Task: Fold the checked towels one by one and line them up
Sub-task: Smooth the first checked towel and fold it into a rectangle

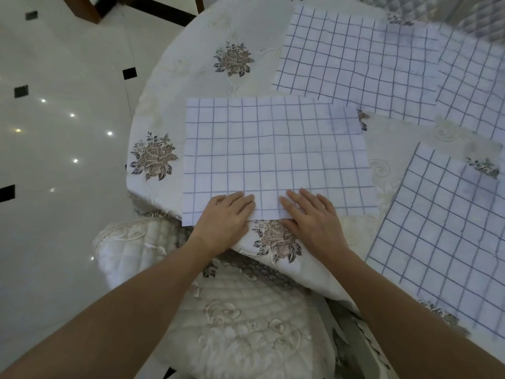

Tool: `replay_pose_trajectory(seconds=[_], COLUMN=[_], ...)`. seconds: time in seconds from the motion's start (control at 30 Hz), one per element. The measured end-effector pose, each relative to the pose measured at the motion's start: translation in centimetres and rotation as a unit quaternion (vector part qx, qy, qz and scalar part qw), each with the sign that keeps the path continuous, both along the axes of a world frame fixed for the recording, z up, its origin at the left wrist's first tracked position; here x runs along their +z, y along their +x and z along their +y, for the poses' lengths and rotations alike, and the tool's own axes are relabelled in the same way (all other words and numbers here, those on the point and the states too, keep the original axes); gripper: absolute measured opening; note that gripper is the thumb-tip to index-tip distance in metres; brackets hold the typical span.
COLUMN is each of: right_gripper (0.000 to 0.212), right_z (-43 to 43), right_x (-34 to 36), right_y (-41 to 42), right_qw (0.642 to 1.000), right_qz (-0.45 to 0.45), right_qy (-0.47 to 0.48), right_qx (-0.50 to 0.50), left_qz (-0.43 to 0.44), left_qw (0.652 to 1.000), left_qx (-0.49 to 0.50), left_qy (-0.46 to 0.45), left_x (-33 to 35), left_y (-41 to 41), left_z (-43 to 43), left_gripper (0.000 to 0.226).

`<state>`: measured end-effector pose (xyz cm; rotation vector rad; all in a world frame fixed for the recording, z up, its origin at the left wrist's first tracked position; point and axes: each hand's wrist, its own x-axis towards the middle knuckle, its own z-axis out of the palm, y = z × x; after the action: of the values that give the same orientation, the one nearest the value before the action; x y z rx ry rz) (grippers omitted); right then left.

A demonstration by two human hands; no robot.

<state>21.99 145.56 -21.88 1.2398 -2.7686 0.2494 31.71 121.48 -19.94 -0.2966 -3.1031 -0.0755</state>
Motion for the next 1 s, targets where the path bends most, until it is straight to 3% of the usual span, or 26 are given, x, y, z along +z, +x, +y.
replay_pose_trajectory(seconds=[0.23,0.47,0.8,0.87,1.0], right_gripper=[0.046,0.044,0.042,0.057,0.049], right_z=[1.0,4.3,5.9,5.9,5.8], right_x=[0.3,0.5,1.6,1.7,2.2], right_y=[-1.4,-3.3,2.9,4.0,6.2], right_qw=[1.0,0.998,0.994,0.988,0.981], right_qz=[-0.003,-0.061,-0.095,-0.12,-0.162], right_qy=[-0.018,-0.016,-0.009,-0.012,-0.03], right_qx=[0.011,-0.027,-0.053,-0.093,-0.106], left_qz=[-0.027,-0.119,-0.189,-0.195,-0.209], left_qw=[0.998,0.987,0.962,0.959,0.946], left_qx=[-0.019,-0.071,-0.062,-0.048,-0.04], left_qy=[0.058,0.075,0.187,0.201,0.243], left_x=[0.7,1.5,3.5,3.8,4.2], left_y=[-0.6,-1.0,0.8,1.5,2.3], left_z=[-2.5,-8.1,-12.1,-13.3,-15.4], left_gripper=[0.047,0.051,0.056,0.063,0.081])
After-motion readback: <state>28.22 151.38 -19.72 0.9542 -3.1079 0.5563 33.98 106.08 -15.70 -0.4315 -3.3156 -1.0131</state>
